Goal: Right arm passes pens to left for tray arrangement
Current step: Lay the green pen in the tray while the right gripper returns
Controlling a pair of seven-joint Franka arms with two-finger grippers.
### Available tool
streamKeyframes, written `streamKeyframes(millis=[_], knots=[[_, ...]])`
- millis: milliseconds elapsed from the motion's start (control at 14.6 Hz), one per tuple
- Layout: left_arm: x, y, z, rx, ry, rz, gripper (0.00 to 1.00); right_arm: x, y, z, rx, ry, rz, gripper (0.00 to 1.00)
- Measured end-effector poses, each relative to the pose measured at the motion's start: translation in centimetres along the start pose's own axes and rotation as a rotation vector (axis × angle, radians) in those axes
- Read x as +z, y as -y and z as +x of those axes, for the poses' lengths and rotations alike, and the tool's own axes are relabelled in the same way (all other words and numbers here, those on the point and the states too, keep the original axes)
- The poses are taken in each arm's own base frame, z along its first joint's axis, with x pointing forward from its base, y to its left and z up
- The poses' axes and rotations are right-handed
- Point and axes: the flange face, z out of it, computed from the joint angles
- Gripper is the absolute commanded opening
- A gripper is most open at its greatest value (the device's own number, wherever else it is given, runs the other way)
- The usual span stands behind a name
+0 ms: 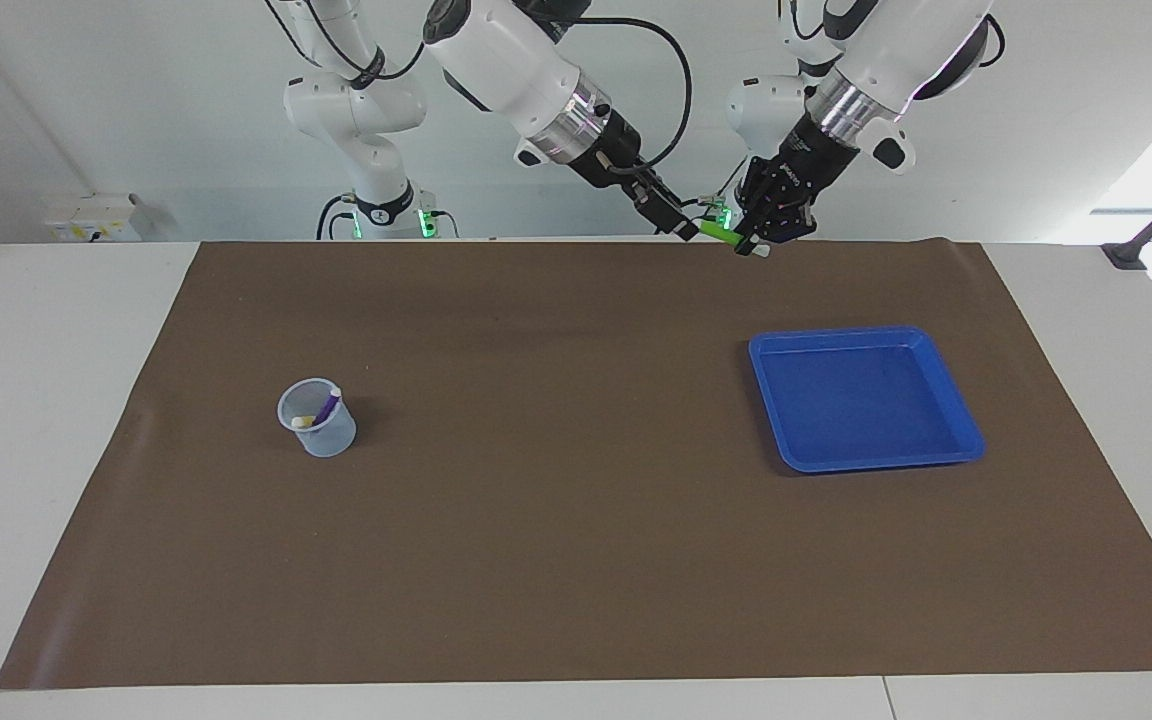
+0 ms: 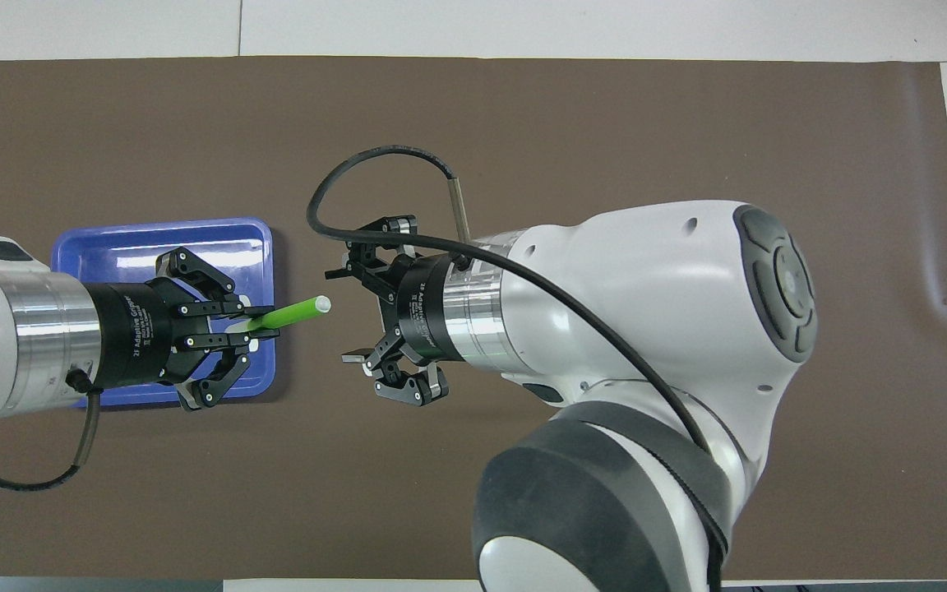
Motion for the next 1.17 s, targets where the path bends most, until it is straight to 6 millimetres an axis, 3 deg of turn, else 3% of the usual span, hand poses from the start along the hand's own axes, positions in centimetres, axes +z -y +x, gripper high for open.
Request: streamKeyframes(millis=[275, 412, 549, 824, 1168], knots=[[-1.1, -1.4, 2.1, 0.027, -0.001, -0.036, 0.0, -0.5, 0.6, 1.9, -0.117, -0.104, -0.003, 1.0], [-2.0, -2.6, 4.4, 0.098, -0.01, -0.056, 0.0, -1.7, 1.3, 4.9, -0.196, -0.161, -0.048, 1.0], [-2.2, -3.6, 7.1, 0.207, -0.024, -0.057, 0.0, -3.3, 1.9, 9.1, -0.315, -0.23, -0.131, 1.0], [0.2, -5.7, 12.5, 0.547, -0.036, 0.013, 0.0, -5.7, 0.9, 17.7, -0.628, -0.395, -0.359, 1.0], [5.0, -8.5, 19.0, 0.992, -0.091, 0.175, 0.0, -6.4, -0.8, 25.6, -0.913, -0.548, -0.633, 1.0]])
